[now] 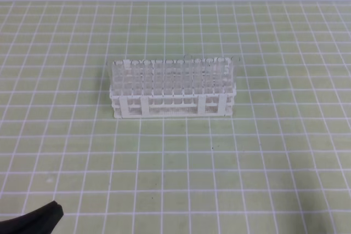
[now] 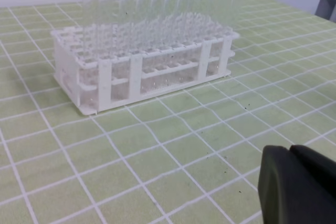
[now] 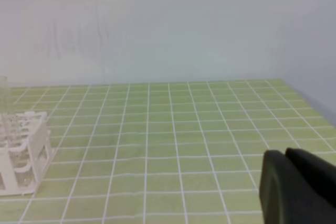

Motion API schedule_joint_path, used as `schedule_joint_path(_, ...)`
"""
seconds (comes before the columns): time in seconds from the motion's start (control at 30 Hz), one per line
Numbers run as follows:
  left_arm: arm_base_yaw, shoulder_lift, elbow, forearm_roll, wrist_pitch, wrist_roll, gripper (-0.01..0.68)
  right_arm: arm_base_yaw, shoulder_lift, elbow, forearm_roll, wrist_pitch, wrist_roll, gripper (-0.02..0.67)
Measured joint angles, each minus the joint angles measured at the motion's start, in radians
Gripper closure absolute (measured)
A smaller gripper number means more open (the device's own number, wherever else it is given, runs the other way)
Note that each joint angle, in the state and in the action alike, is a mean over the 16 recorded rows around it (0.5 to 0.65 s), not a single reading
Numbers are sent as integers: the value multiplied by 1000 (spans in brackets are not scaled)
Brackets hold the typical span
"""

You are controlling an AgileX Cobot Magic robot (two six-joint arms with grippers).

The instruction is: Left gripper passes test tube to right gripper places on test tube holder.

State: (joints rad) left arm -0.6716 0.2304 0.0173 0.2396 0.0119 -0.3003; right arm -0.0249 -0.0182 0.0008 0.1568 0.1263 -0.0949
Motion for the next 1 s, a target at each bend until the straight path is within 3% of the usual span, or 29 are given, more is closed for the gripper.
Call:
schedule_joint_path(0.47,0,0,-1,0,0,0,675,0,0,2,17,179,0,665)
schedule_joint_path(0.83,1,-1,1,0,-2,0,675,0,0,2,32,199,0,665)
schedule_joint_path(1.0,43,-19,2,1,-7,0,675,0,0,2,32,199,0,665)
